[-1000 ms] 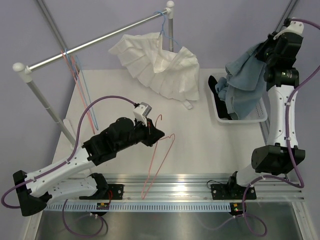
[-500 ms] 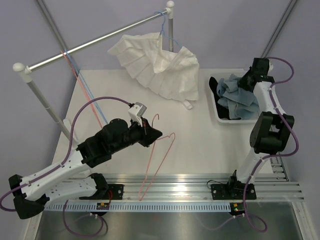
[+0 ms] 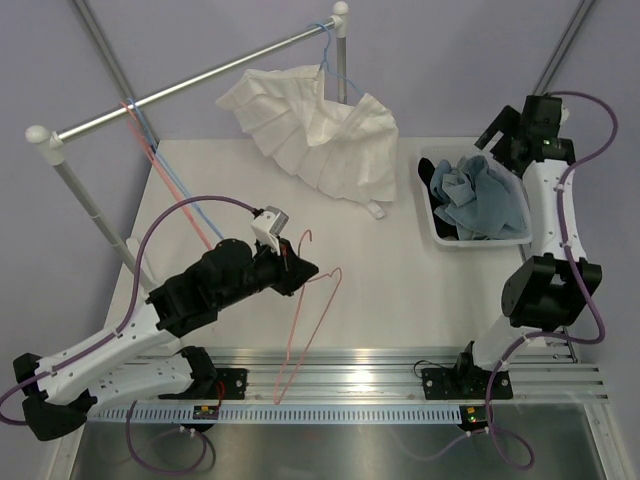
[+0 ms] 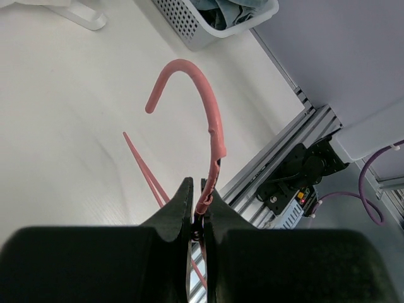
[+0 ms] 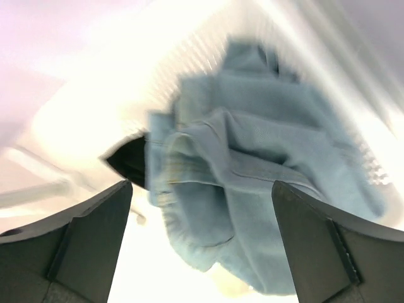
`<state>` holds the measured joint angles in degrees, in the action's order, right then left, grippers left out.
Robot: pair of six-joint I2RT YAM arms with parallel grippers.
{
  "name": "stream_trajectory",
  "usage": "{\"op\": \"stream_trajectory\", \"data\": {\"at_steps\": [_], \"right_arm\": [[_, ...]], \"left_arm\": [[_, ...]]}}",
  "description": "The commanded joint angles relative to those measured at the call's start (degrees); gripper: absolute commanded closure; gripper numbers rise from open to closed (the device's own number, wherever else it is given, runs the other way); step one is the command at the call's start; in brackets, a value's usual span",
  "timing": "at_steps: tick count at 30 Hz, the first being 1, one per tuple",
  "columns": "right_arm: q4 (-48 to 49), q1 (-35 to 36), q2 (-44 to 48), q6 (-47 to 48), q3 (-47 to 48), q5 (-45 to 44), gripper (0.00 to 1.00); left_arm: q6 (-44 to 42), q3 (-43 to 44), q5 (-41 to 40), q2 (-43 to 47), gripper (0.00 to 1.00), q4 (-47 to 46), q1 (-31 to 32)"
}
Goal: Remove the skirt from the hanger
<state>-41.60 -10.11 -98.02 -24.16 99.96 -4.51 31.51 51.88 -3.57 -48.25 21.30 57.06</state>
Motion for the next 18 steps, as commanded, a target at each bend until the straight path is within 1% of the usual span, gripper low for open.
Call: {"op": "stream_trajectory", "data": {"at_steps": [1,3,7,8,9,10,11,12,14,15,16,17,18], "right_arm": [[-5.4,0.5,6.5,3.0,7.9,-3.1,0.01],[-6.1,1.0,8.2,2.9,8.6,-3.0,0.0],[-7.3,7.0,16.1,3.0,5.3,-0.9,0.0],[-7.7,13.6,17.3,3.7,4.1,-0.9,0.0],[-8.3,17.2,18.5,4.5,3.7,-1.9,0.0],[-10.4,20.8,20.4,4.5,3.3,-2.8,0.01],[-11.2,24.7,21.2,4.2,2.4,-3.7,0.01],[-12.2,31.4,22.2,3.8,1.7,-5.2,0.01],[-14.2,37.1,26.4,1.1,-1.7,-8.3,0.01],[-14.4,41.0,28.4,0.0,-3.4,-9.0,0.01],[-14.0,42.3,32.3,-2.4,-7.0,-8.3,0.01],[-13.5,43.3,34.4,-3.3,-9.1,-6.8,0.02],[-12.1,45.2,36.4,-3.8,-10.9,-2.6,0.04]], "left_arm": [[-0.3,4.5,-2.8,-1.0,1.0,-1.0,-0.1],[-0.5,6.4,-4.9,-2.9,1.0,1.6,-0.1],[-0.9,14.2,-11.9,-7.7,1.0,7.7,0.0],[-1.4,15.6,-13.5,-9.0,1.0,8.9,-0.1],[-1.7,17.1,-16.4,-11.6,1.0,11.6,0.0],[-2.0,18.6,-17.9,-12.9,1.0,13.0,0.0],[-2.1,21.0,-20.9,-14.0,1.0,14.0,0.0],[-2.3,22.2,-22.4,-14.9,1.0,15.8,0.0],[-2.8,24.3,-25.5,-17.0,1.0,16.9,0.1],[-3.0,24.9,-28.2,-17.5,1.0,18.2,0.0],[-3.0,25.5,-29.7,-18.4,1.0,18.9,0.0],[-3.2,26.2,-31.8,-18.7,1.0,19.7,0.0],[-3.5,26.5,-32.7,-19.1,1.0,19.9,0.0]]}}
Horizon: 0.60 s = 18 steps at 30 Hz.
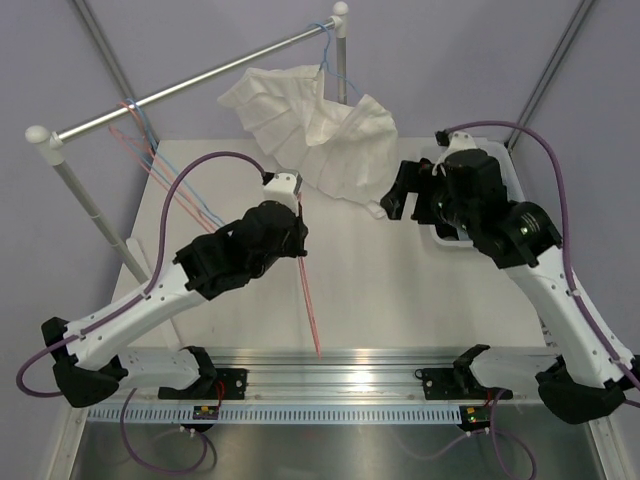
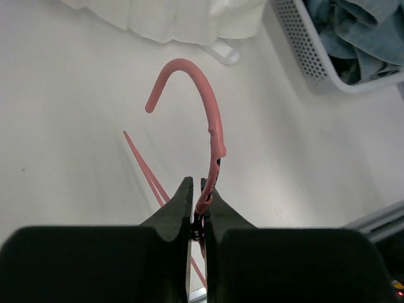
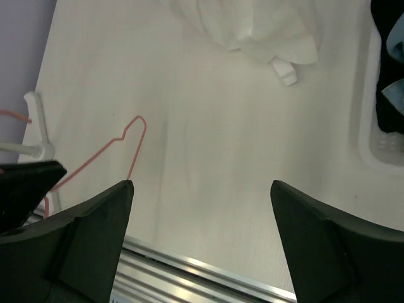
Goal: Remove the skirt from the hanger
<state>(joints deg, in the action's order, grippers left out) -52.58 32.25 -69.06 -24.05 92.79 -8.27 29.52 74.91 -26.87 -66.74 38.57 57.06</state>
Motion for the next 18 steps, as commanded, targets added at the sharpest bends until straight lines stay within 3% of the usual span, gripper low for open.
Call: {"op": "stream_trajectory", "data": {"at_steps": [1,7,11,18], "right_arm": [[-1.0,4.2,10.5,-5.4,-6.5,2.0,0.05],[-1.7,17.6,13.8,-6.7,-10.4,6.9,0.11],[-3.3,30.5,8.4,-7.4,-7.5,1.0,0.11],[-2.2,40.2,0.6,-9.1,-6.1,-5.5,0.12]], "left_arm": [[-1.6,3.7,-10.1,-1.6,1.0,3.0,0.0],[-2.8,8.9,-16.1,-7.1,1.0,6.3,0.0],[-2.5,12.8,-17.5,-10.5,1.0,8.4,0.0],[-2.6,17.8,-17.9,-12.6,1.0,12.5,0.0]]}}
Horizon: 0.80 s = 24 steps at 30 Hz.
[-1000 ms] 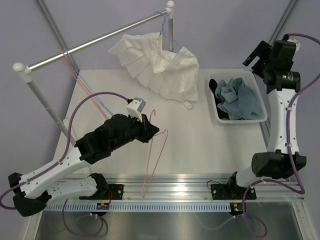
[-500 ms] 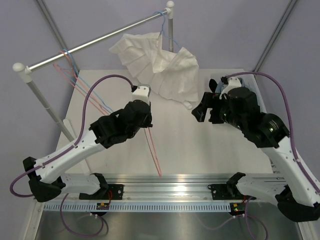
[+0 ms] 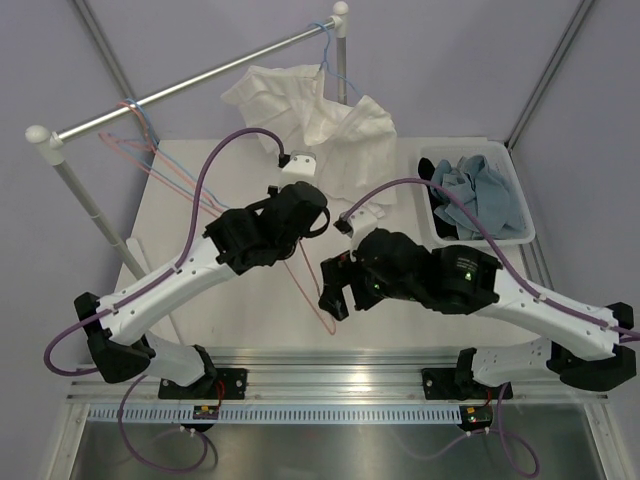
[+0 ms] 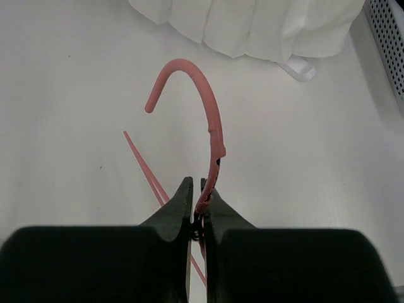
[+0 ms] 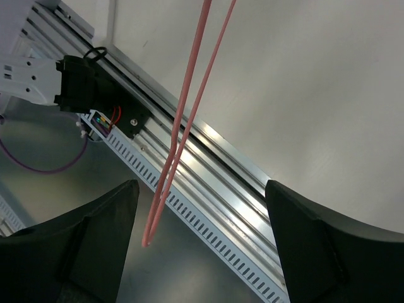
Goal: Remove the skirt from the hanger
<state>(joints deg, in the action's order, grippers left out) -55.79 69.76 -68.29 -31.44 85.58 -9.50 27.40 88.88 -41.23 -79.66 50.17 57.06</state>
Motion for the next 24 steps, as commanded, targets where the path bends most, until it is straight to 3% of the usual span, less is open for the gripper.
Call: {"op": "stream_trajectory", "data": {"at_steps": [1,7,11,14,17,18,19,21,22,23,24], "right_arm": [[1.4,3.4,-0.4,-2.1,0.8,-4.9,0.13],[4.4,6.2,-1.8,-4.4,-3.1,-5.5,0.21],[4.3,8.6,-2.5,-5.6,-4.0,-8.1,0.4],[5.1,10.2,-3.2,-5.9,-4.5,-9.3,0.43],[5.5,11.1,-4.1,-6.0,-4.5,-11.1,0.68],[5.5,11.4,-4.5,-6.3,-4.3,-11.7,0.9],[5.6,11.6,-4.7,-6.4,-3.9,-12.3,1.0],[5.8,12.6,-5.4,-6.5,-3.2,-14.0,1.0],[5.8,12.9,-5.6,-6.5,-3.1,-14.5,1.0],[5.6,13.1,-5.9,-6.7,-2.7,-15.5,1.0],[5.3,13.2,-6.2,-7.0,-2.4,-15.7,1.0]], "left_arm": [[-0.6,4.1,-3.5,0.3,1.0,1.2,0.0],[-0.9,6.4,-3.1,0.2,1.0,2.4,0.0],[-0.8,7.1,-3.0,0.0,1.0,2.9,0.0],[-0.4,7.4,-2.5,-0.2,1.0,3.4,0.0],[-0.2,8.0,-2.0,-0.4,1.0,3.7,0.0],[-0.2,8.1,-1.8,-0.4,1.0,3.8,0.0],[-0.2,8.1,-1.7,-0.3,1.0,4.0,0.0],[-0.1,7.9,-1.2,0.1,1.0,4.1,0.0],[0.0,7.8,-1.0,0.3,0.93,4.2,0.0],[0.1,7.6,-0.5,0.6,0.47,4.5,0.0],[0.6,7.6,-0.3,0.8,0.26,5.0,0.0]]}}
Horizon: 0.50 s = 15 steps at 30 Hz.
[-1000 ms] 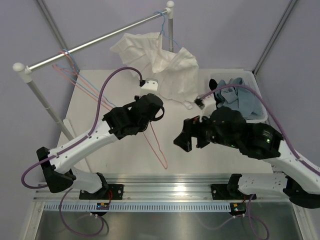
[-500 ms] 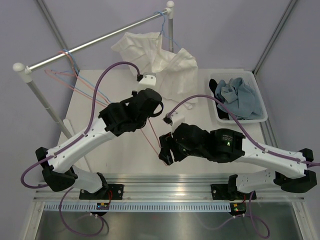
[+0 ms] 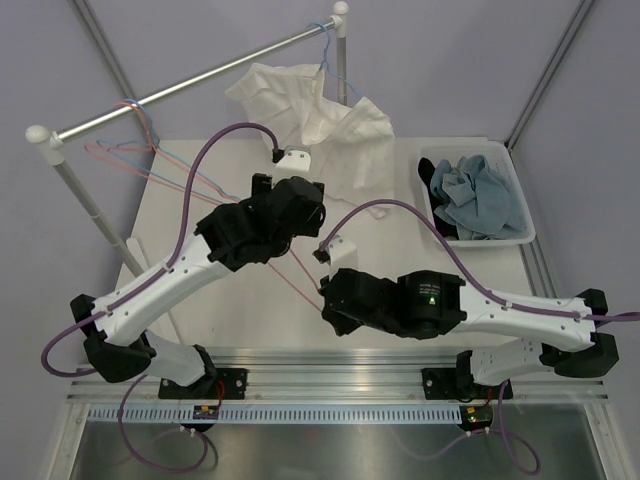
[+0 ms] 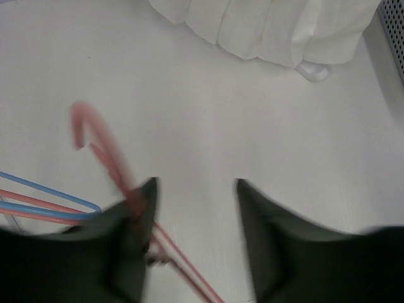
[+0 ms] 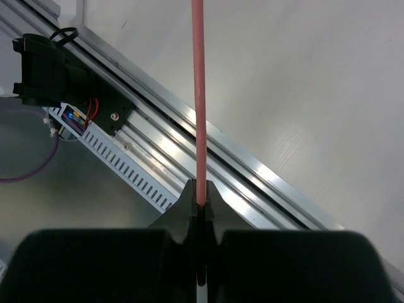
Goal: Remove the skirt from the hanger
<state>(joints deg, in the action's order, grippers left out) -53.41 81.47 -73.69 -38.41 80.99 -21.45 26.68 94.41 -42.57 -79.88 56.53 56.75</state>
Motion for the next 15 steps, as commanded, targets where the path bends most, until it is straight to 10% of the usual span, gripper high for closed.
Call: {"op": "stream_trajectory", "data": {"at_steps": [1,15], "right_arm": [[2.8,1.7,-0.9,-0.2,2.2,-3.9,1.0],[0.7,1.6,1.6,-1.8,-1.5,-10.2,1.0]], "left_arm": [[2.4,2.2,1.1,1.6,0.11,-0.8,0.3],[3.2,10.0,13.6,17.7,0.01,0.1,0.4]]}}
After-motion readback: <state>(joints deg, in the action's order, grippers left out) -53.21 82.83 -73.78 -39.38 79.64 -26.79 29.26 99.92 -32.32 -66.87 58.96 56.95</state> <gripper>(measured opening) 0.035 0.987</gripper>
